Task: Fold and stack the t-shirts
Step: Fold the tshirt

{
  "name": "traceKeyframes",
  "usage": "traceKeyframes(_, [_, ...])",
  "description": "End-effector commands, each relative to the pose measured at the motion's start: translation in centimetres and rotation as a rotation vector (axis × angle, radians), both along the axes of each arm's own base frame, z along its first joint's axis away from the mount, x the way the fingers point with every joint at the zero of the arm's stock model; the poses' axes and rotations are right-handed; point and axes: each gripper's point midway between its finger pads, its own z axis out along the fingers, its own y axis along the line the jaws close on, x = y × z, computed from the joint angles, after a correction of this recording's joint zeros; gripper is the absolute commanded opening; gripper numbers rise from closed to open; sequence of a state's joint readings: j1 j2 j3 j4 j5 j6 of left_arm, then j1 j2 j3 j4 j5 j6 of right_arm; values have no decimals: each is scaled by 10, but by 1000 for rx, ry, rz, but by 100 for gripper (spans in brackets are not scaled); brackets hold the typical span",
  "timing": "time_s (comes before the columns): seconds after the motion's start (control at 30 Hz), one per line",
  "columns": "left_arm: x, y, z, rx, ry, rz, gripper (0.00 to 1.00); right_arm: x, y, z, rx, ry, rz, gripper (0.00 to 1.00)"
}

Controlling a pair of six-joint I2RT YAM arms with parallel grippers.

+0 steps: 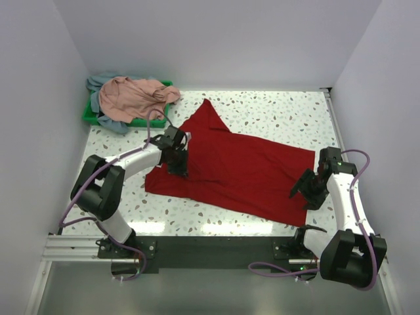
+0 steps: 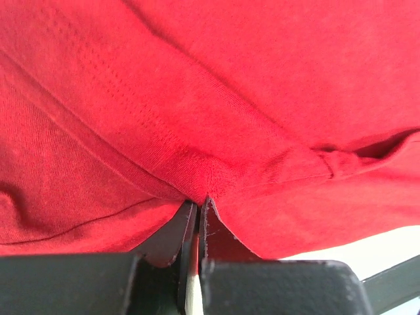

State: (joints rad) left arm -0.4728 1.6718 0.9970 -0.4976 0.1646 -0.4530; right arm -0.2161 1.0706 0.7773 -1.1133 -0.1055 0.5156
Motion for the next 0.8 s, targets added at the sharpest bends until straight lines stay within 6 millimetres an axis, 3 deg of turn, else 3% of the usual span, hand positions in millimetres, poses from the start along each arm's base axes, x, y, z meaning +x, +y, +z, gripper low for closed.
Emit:
traceKeyframes(0.0, [20,-15,17,-47,-62,-33,0,0,5,2,22,-16,-4,61])
traceKeyframes(0.23, [51,-37,36,-99,-118,-72,0,3,5,2,26,-17,-14,62])
traceKeyframes(0.77, [85,-70,28,-142,-102,-133,0,22,0,6,22,-18,-26,61])
